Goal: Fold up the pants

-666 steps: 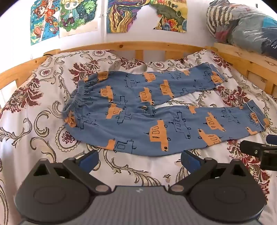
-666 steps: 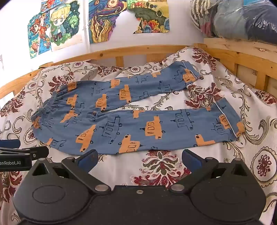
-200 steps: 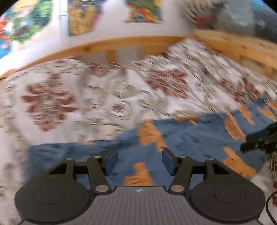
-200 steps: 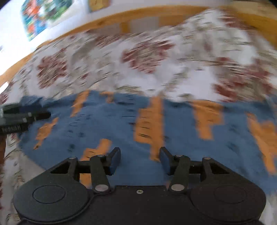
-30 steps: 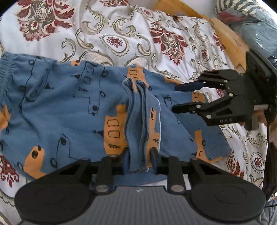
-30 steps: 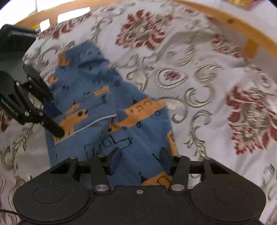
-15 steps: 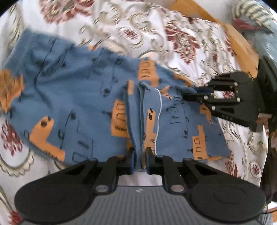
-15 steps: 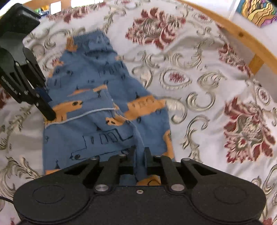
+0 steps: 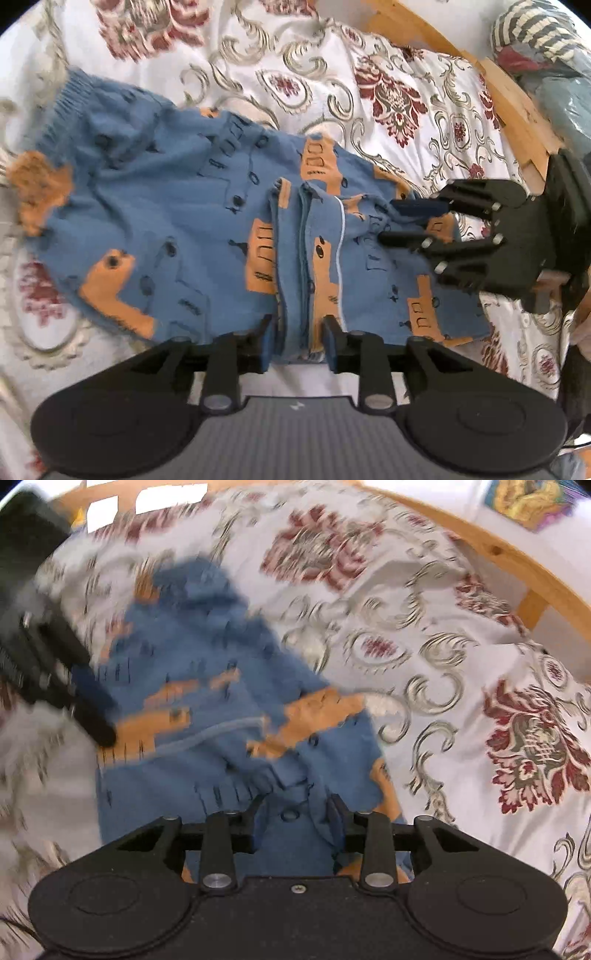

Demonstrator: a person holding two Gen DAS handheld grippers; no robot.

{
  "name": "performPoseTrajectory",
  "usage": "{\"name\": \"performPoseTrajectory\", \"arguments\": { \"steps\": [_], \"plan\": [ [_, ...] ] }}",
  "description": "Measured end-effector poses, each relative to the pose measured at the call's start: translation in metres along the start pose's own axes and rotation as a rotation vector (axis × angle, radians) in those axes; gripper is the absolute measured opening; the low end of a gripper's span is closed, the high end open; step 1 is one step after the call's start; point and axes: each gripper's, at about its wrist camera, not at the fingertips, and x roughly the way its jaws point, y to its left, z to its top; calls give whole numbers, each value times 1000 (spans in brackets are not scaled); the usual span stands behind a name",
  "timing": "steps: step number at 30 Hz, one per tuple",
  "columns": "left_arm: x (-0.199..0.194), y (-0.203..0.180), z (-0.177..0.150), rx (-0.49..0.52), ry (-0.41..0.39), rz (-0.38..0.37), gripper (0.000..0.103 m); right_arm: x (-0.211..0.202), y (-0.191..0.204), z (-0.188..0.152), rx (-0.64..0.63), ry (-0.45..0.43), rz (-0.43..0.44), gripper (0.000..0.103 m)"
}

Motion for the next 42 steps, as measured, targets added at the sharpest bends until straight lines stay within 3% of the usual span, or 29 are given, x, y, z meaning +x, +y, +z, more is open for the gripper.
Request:
{"name": "performPoseTrajectory", "arguments": {
  "steps": [3, 6, 11, 14, 18, 25, 34, 35, 39, 42],
  "plan": [
    [-25, 4, -10, 38, -78, 88, 48, -12, 2, 15, 5, -35, -1, 51],
    [-52, 18, -20, -16, -188, 178, 61, -12, 3, 29, 68, -56, 49, 69],
    [-73, 51, -28, -178, -304, 212, 69, 13, 5, 64, 97, -57, 192, 72],
    [-74, 65, -22, -216, -355, 177, 69, 40, -1, 101, 103, -27, 294, 72],
    [-67, 77, -10, -246, -380, 167, 66, 71, -1, 146, 106, 2, 386, 71],
    [-56, 96, -5, -357, -390, 177, 40, 109, 0, 184, 232, -10, 461, 69],
    [-54, 107, -1, -444, -396, 154, 35, 155, 12, 206, 276, 69, 565, 69],
    [-55, 108, -1, -447, -394, 154, 35, 156, 13, 207, 278, 64, 573, 68],
    [-54, 108, -2, -435, -391, 157, 37, 158, 25, 210, 236, 64, 544, 42],
    [-50, 107, 1, -412, -385, 171, 32, 153, 25, 204, 240, 42, 528, 35]
  ]
}}
